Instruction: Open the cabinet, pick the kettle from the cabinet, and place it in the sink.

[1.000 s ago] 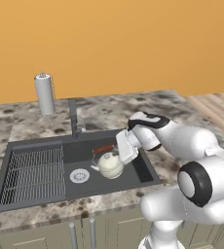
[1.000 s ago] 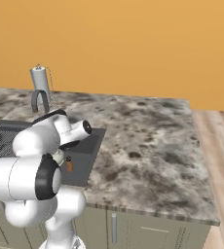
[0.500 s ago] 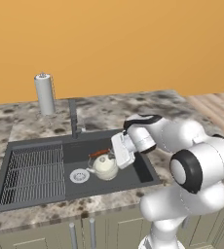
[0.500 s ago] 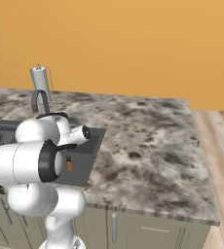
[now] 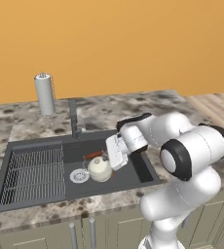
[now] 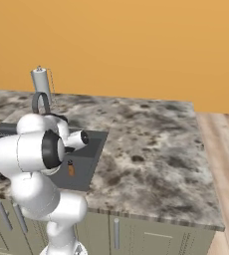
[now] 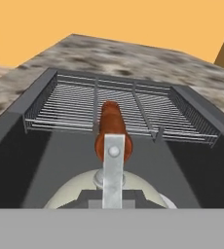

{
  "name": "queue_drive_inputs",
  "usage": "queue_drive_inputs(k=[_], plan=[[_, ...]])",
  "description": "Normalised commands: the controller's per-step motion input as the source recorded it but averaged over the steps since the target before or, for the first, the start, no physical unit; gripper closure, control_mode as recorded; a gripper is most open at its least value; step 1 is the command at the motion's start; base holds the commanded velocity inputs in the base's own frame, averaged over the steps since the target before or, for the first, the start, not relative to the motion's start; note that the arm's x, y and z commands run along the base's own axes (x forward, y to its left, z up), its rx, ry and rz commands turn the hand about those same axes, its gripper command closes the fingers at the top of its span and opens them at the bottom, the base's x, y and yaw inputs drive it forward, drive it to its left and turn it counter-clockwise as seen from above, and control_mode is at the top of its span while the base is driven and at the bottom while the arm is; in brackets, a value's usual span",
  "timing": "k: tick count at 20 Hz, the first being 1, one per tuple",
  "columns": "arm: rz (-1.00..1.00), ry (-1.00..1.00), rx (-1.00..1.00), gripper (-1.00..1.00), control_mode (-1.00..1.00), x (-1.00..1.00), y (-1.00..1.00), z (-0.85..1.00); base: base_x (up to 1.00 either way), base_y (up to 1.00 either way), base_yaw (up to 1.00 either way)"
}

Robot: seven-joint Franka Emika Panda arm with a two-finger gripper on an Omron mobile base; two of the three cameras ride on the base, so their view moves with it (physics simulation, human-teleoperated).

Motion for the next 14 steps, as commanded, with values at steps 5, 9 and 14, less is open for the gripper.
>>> queue_drive_inputs(k=[5, 9, 14], plan=[[0.0, 0.0, 0.0, 1.0, -1.0, 0.2, 0.12, -0.17, 0.0, 0.0, 0.0], [0.0, 0.0, 0.0, 1.0, -1.0, 0.2, 0.1, -0.17, 0.0, 0.0, 0.0], [0.0, 0.0, 0.0, 1.0, -1.0, 0.2, 0.11, -0.17, 0.0, 0.0, 0.0]])
